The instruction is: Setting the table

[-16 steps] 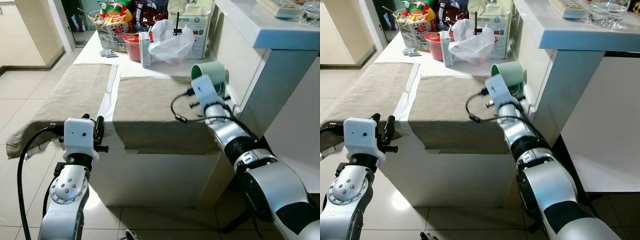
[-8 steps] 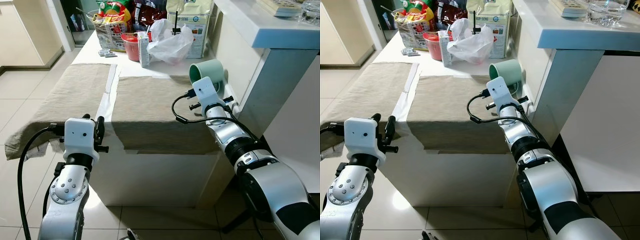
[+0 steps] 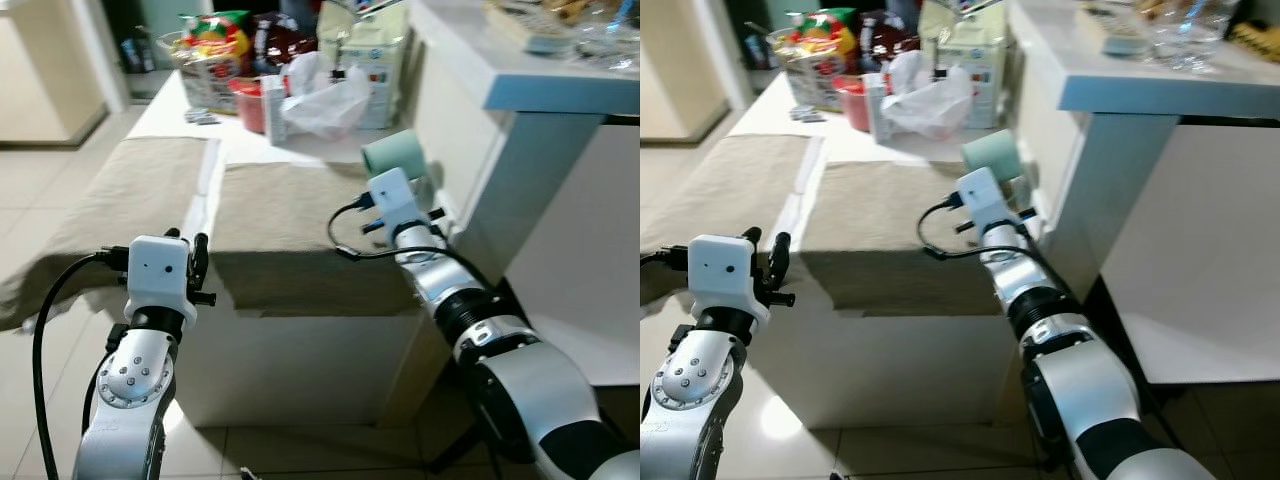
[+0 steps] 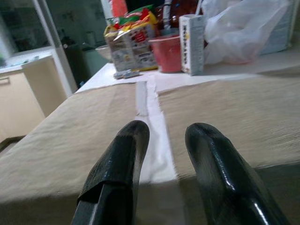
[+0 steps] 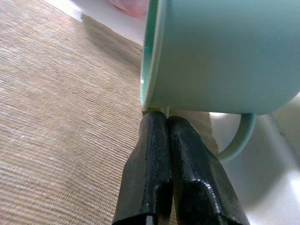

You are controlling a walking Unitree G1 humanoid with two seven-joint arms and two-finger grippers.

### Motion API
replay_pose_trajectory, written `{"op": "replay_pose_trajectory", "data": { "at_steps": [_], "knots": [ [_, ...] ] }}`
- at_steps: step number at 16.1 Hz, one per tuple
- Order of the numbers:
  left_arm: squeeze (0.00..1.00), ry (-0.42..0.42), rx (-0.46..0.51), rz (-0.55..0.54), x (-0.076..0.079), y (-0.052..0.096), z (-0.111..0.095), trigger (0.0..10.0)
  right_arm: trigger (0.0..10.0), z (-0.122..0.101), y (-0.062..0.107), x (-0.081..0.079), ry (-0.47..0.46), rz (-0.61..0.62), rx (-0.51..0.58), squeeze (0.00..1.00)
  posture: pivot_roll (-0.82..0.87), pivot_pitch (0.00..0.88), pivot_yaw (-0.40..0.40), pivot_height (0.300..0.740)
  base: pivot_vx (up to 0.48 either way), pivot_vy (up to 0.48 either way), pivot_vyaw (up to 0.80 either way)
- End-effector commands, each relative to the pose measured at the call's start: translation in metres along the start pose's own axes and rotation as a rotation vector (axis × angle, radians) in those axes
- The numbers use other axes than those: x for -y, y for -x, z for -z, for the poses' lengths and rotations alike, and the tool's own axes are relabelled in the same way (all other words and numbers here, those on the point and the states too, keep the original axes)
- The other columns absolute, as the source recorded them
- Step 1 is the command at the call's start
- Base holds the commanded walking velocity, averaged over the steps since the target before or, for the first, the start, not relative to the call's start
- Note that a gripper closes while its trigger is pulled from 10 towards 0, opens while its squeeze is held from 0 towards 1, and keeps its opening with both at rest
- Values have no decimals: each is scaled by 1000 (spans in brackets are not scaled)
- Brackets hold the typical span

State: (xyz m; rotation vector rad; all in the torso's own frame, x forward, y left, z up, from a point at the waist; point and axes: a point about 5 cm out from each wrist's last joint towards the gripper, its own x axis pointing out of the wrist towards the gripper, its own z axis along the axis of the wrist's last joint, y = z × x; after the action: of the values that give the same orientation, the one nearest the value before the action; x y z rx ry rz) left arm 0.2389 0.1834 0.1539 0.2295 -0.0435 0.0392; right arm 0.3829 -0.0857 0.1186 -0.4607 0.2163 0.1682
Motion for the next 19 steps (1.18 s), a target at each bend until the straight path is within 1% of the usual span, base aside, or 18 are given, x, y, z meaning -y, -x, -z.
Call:
{"op": "replay_pose_trajectory", "data": {
  "at_steps": [1,2,5,6,9,10,11,12,13,14,17,18,19],
  "knots": [
    [0,-9,17,9,-1,0,-6,10000,10000,50,15,-40,-21,-178,-215,0,25,15,35,740,0,0,0],
    [0,-10,16,11,-1,0,-6,10000,10000,45,17,-52,-19,-245,-195,0,25,15,34,740,0,0,0],
    [0,-10,14,10,-1,0,-6,10000,10000,37,21,-67,-13,-338,-140,0,24,20,28,740,0,0,0],
    [0,-11,11,9,-1,1,-5,10000,10000,28,25,-79,-32,-421,-74,0,26,23,26,740,0,0,0],
    [0,-11,7,10,-1,2,-4,10000,10000,11,32,-92,-53,-529,37,0,28,25,24,740,0,0,0],
    [0,-13,8,8,-1,2,-5,10000,10000,4,32,-90,-57,-531,81,0,30,26,24,740,0,0,0],
    [0,-13,10,6,-1,2,-6,10000,10000,1,30,-82,-44,-487,99,0,31,27,24,740,0,0,0],
    [0,-12,11,4,-1,2,-6,10000,10000,2,26,-73,4,-432,102,0,30,27,23,740,0,0,0],
    [0,-12,11,4,-1,2,-6,10000,10000,3,24,-67,46,-403,106,0,28,28,24,740,0,0,0],
    [0,-11,10,3,-1,2,-6,10000,10000,5,22,-57,107,-348,104,0,28,28,24,740,0,0,0],
    [0,-10,10,3,-1,2,-6,10000,10000,3,19,-45,121,-295,121,0,26,29,24,740,0,0,0],
    [0,-8,10,4,0,1,-6,10000,10000,-9,18,-33,125,-225,193,0,22,26,23,740,0,0,0],
    [0,-6,11,5,1,0,-5,10000,10000,-15,17,-26,151,-184,228,0,22,25,23,740,0,0,0]
  ]
}}
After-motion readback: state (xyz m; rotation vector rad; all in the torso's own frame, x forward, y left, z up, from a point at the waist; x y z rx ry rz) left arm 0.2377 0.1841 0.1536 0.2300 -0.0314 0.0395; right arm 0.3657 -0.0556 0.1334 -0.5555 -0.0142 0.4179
